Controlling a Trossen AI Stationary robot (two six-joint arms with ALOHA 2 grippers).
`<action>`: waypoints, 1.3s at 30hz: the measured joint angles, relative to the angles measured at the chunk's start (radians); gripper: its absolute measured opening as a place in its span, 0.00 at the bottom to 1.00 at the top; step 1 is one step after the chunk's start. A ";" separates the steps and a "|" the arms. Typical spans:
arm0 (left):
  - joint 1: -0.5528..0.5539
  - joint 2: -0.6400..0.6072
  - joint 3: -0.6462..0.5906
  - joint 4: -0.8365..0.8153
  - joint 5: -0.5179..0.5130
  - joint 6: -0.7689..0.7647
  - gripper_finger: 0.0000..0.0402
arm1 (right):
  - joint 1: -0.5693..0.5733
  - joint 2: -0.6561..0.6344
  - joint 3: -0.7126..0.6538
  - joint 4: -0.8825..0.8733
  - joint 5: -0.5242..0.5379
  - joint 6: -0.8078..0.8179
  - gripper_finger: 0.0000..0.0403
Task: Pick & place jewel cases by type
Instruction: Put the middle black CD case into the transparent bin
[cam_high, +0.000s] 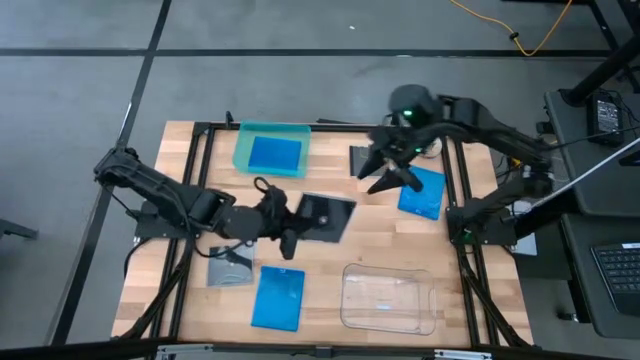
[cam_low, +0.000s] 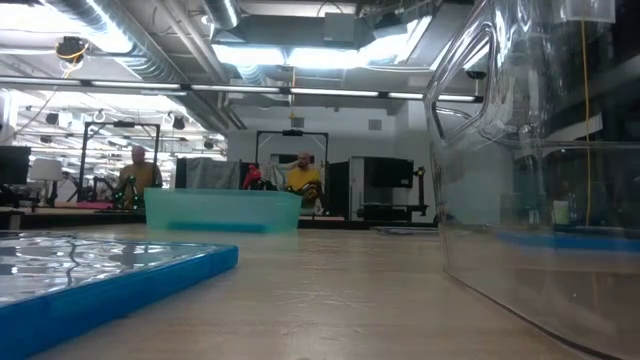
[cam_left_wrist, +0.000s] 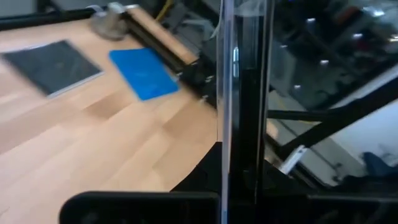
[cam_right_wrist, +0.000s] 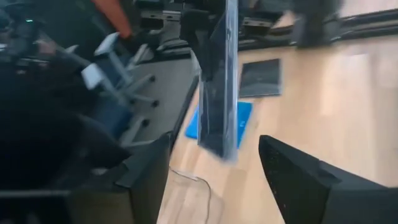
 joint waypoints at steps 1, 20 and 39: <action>0.006 0.002 -0.008 0.032 0.015 0.017 0.01 | 0.000 0.029 0.017 -0.006 -0.018 -0.007 0.63; 0.094 0.071 -0.012 0.122 0.259 0.080 0.01 | 0.067 0.260 0.068 -0.032 -0.146 -0.066 0.63; 0.129 0.115 -0.012 0.104 0.340 0.104 0.01 | 0.044 0.258 0.069 -0.070 -0.232 -0.062 0.63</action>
